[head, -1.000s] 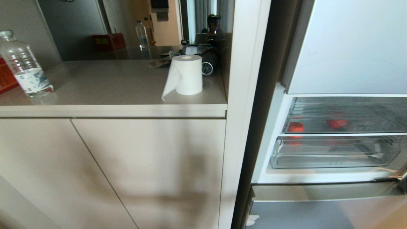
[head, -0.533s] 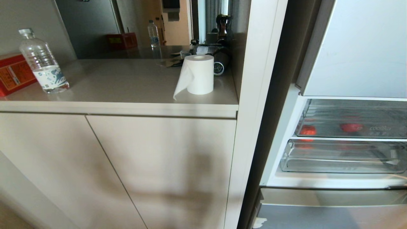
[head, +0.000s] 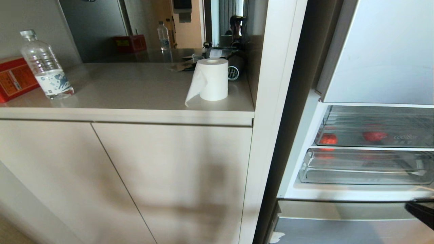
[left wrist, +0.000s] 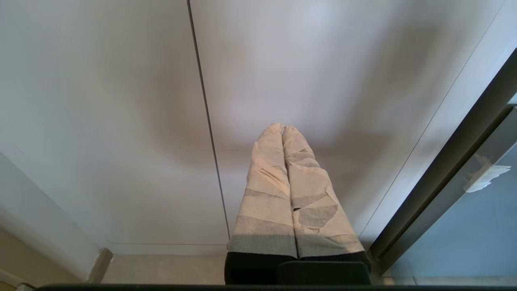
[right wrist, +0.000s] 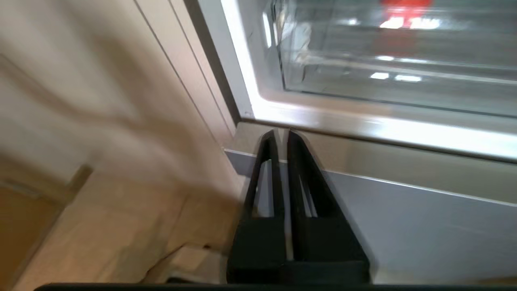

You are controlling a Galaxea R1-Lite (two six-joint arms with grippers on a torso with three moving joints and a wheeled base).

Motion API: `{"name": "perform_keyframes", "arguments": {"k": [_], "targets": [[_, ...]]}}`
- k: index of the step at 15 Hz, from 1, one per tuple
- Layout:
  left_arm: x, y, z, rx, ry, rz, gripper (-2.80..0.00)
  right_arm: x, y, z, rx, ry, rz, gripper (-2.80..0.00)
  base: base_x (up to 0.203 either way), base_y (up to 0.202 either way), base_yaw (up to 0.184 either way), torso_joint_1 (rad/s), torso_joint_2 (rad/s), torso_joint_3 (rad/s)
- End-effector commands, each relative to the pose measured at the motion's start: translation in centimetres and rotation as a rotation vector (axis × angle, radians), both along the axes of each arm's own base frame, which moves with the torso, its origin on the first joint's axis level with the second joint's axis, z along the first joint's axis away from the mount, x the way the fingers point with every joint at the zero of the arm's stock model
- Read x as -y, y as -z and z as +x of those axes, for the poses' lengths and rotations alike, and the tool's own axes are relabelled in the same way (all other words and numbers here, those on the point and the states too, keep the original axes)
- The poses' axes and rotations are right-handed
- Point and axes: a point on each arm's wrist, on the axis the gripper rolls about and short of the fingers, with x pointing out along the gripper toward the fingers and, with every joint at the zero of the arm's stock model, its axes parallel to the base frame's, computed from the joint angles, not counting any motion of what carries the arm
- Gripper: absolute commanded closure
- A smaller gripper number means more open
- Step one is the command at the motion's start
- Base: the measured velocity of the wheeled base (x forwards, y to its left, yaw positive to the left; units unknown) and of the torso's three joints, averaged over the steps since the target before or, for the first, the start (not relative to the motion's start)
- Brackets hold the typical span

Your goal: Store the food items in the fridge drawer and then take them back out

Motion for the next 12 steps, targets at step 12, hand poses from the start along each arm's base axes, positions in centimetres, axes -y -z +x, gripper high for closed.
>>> {"name": "perform_keyframes", "arguments": {"k": [12], "targets": [[0.0,0.0,0.0,-0.002,0.0,0.0,0.0,-2.0,6.2,12.8,-0.03,-0.022,-0.071,-2.8,0.0,0.0,0.0,0.0,0.0,0.0]]}}
